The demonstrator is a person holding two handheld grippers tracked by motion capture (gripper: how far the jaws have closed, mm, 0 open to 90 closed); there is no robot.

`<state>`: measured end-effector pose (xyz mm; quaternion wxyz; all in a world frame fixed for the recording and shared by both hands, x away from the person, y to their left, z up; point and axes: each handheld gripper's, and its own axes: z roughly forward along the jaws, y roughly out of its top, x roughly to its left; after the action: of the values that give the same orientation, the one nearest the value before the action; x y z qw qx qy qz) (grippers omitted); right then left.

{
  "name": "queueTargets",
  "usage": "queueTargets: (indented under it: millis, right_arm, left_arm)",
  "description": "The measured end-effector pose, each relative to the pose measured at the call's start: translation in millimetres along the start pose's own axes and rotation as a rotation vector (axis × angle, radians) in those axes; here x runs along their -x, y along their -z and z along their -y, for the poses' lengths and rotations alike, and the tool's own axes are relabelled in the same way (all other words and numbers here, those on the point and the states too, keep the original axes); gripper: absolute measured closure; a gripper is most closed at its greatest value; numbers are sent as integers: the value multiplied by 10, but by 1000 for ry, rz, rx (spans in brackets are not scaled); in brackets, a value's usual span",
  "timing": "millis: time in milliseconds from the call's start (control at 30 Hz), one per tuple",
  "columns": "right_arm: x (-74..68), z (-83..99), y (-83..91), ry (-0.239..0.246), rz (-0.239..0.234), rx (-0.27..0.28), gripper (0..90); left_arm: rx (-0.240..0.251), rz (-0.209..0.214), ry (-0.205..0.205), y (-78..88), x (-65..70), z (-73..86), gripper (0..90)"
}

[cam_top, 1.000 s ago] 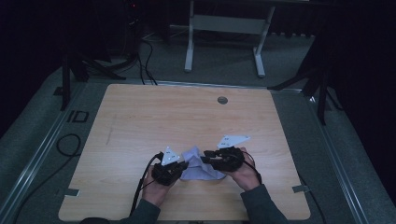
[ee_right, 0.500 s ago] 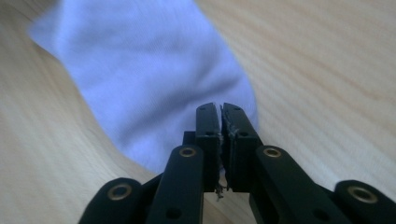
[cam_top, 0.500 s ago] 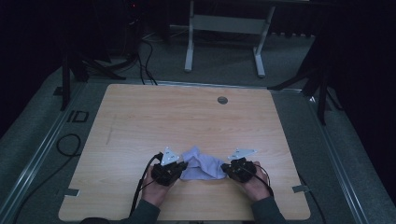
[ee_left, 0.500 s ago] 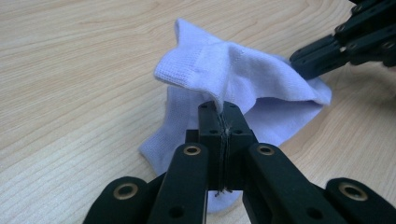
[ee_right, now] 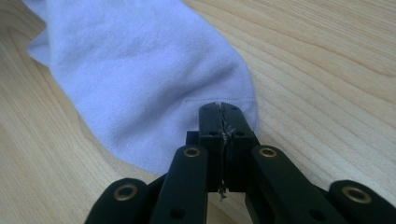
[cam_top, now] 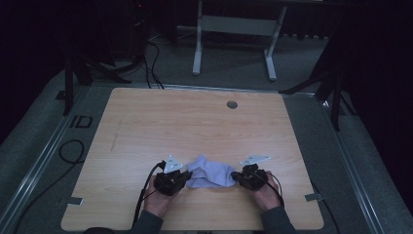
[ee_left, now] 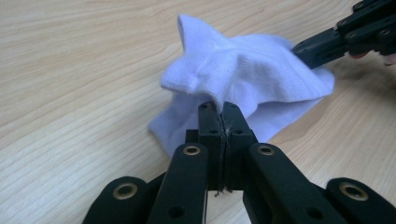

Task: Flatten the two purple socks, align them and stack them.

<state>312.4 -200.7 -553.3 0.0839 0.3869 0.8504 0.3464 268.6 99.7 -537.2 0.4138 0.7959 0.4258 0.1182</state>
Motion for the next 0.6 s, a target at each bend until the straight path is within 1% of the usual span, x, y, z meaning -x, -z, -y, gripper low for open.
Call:
queueTargets:
  millis: [233, 300, 333, 400, 467, 600]
  right_arm:
    - [3, 12, 0, -9, -4, 9, 883]
    - [9, 17, 0, -14, -6, 12, 884]
    - [10, 17, 0, -15, -7, 13, 883]
    - [12, 17, -1, -15, -8, 14, 884]
    - [12, 19, 0, -16, -8, 15, 884]
    - [21, 27, -2, -23, -14, 22, 884]
  left_arm:
    - [-29, 2, 8, -4, -28, 46, 886]
    - [-47, 8, 9, -4, -29, 66, 885]
    - [-64, 10, 5, -12, -31, 83, 885]
    - [-92, 3, 7, -31, -39, 115, 884]
    - [-108, 1, 15, -47, -49, 142, 885]
    - [-124, -12, 12, -47, -52, 159, 885]
